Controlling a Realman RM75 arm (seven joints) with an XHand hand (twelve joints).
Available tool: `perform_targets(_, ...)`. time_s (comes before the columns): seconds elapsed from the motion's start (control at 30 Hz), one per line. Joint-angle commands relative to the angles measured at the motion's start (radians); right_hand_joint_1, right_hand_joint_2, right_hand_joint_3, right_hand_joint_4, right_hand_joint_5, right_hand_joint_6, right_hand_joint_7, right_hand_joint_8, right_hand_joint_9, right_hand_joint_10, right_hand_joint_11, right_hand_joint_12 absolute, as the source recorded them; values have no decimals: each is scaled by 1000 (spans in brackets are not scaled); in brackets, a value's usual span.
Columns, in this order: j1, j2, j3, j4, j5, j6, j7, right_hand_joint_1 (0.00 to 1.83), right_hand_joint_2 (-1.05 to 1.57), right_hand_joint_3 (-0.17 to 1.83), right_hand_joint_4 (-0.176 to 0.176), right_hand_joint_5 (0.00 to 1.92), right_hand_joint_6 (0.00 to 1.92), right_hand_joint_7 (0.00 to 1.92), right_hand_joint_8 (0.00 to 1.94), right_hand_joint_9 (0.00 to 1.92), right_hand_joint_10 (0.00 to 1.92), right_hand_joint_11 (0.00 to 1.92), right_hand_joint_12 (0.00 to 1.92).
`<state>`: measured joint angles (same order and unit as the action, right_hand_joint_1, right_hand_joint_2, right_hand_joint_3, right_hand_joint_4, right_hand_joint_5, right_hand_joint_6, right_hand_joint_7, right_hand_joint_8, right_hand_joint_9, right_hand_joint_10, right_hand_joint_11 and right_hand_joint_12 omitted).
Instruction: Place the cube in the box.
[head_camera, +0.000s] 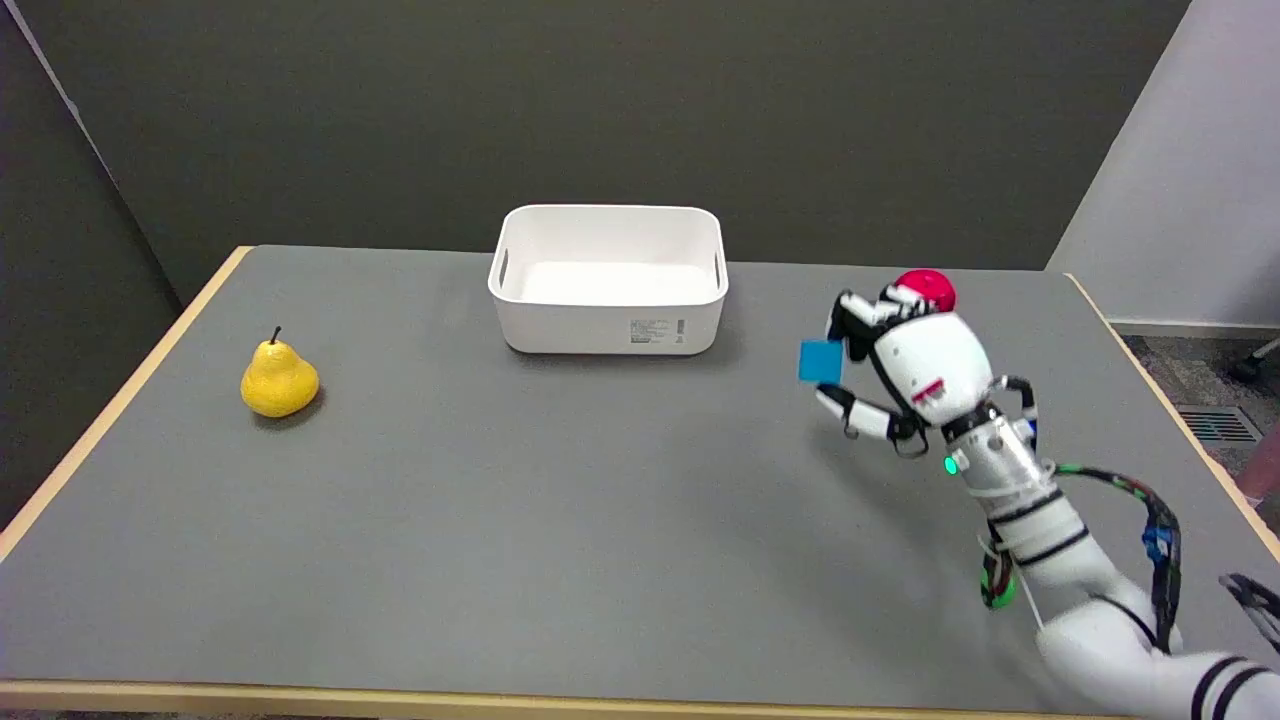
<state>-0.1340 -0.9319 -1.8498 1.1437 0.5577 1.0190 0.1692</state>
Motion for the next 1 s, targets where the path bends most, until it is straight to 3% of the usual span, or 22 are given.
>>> perform_targets(0.03,351,-6,-1,190,6,-317,-217,1197,934,615,-102,692,1438,902,1453,859,1579,497,1921)
perform_targets(0.2,619,-85,-191,20,10,-425,-238,1197,932,619,-99,695,1436,901,1456,860,1597,465,1921)
perform_targets(0.4,801,-218,-276,-224,10,-482,-228,1185,985,535,-87,678,1430,868,1477,852,1618,424,1921)
perform_targets(0.67,885,-330,-318,-439,10,-532,-224,1162,1046,458,-79,648,1446,823,1532,811,1678,259,1921)
perform_targets(1.0,879,-349,-322,-444,10,-590,-224,1156,1084,413,-82,617,1469,796,1568,766,1718,157,1921)
